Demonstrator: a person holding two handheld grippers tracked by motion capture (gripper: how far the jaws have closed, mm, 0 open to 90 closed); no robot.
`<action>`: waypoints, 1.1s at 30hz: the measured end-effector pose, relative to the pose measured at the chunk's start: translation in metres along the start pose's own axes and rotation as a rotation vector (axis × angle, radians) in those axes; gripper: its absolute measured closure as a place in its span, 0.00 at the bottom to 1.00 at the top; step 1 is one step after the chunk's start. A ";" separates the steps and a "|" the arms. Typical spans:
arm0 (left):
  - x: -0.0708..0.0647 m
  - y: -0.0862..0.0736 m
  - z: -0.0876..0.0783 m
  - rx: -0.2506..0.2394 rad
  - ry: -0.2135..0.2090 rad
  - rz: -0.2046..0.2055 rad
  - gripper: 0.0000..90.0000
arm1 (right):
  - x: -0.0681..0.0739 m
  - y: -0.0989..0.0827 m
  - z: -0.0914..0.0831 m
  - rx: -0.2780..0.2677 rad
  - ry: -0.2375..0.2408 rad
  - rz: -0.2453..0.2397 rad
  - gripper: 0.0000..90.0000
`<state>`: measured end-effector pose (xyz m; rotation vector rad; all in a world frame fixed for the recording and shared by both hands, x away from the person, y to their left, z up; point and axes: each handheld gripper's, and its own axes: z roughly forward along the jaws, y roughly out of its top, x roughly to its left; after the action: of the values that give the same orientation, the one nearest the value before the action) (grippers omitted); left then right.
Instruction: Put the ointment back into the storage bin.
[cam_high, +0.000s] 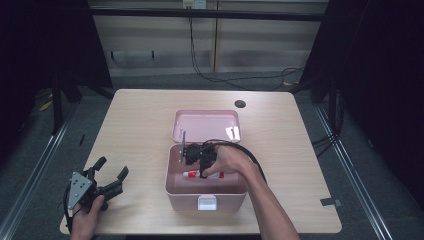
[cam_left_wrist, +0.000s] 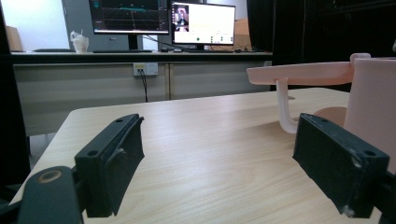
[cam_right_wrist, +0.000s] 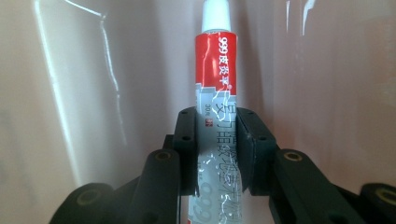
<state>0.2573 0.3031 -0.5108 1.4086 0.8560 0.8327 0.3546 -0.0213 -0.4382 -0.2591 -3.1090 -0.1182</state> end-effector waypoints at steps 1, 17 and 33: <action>0.000 0.000 0.000 0.000 0.001 0.002 0.18 | 0.000 0.000 0.002 -0.010 0.001 -0.003 0.79; 0.000 0.000 0.000 0.002 0.001 0.005 0.18 | 0.001 0.000 0.011 0.036 -0.028 0.019 0.79; 0.000 0.000 0.000 0.000 0.001 0.002 0.18 | 0.002 -0.001 0.010 0.029 -0.037 0.020 0.77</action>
<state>0.2572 0.3033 -0.5107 1.4092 0.8548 0.8352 0.3524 -0.0210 -0.4484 -0.2948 -3.1407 -0.0694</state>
